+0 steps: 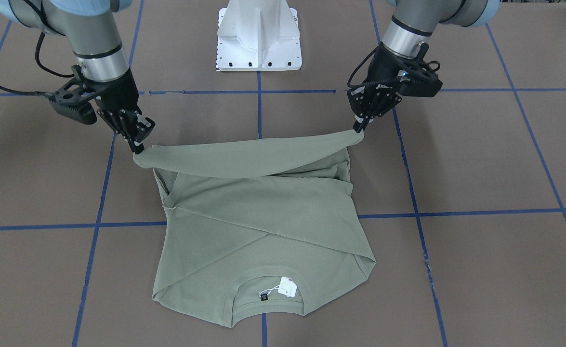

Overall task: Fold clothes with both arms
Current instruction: 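Lift the hem with both grippers and fold it toward the collar, then lay the hem down near the collar and open both grippers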

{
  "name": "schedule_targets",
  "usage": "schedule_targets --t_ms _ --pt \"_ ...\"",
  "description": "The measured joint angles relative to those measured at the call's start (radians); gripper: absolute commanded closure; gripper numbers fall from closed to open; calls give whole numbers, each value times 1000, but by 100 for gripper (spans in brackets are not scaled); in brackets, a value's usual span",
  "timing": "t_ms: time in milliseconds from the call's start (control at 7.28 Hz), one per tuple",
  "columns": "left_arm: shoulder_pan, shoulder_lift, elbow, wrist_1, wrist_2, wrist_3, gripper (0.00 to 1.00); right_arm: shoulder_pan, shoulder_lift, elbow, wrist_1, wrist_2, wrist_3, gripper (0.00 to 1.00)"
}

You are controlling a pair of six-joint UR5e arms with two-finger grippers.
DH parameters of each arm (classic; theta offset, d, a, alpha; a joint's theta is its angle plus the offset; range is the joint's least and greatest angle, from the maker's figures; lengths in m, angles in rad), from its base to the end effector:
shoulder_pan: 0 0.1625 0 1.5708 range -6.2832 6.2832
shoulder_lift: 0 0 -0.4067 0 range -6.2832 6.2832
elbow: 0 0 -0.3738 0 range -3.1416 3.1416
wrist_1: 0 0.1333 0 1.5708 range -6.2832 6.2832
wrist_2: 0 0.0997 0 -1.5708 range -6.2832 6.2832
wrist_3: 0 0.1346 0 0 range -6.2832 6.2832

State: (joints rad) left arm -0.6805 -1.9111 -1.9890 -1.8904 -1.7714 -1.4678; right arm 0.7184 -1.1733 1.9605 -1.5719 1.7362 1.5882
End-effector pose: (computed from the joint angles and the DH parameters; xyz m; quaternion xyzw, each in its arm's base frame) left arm 0.3764 -0.4417 0.2633 0.1156 0.5049 -0.1939 0.8332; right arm -0.3678 -0.4691 0.2960 0.0594 -0.3847 0.3016 0.8704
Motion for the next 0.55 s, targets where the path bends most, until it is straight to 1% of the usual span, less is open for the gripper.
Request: schedule_targets --t_ms 137,275,412,550 --pt "-39 -57 99 -23 0 29 100 45 72 -106 1 2 -55 100" --pt "-76 -106 209 -77 1 48 100 77 165 -248 21 3 -89 100" --pt "-101 -137 309 -148 5 55 100 97 248 -394 77 3 -101 100" --pt "-113 -164 395 -216 19 58 100 110 296 -511 154 3 -105 100"
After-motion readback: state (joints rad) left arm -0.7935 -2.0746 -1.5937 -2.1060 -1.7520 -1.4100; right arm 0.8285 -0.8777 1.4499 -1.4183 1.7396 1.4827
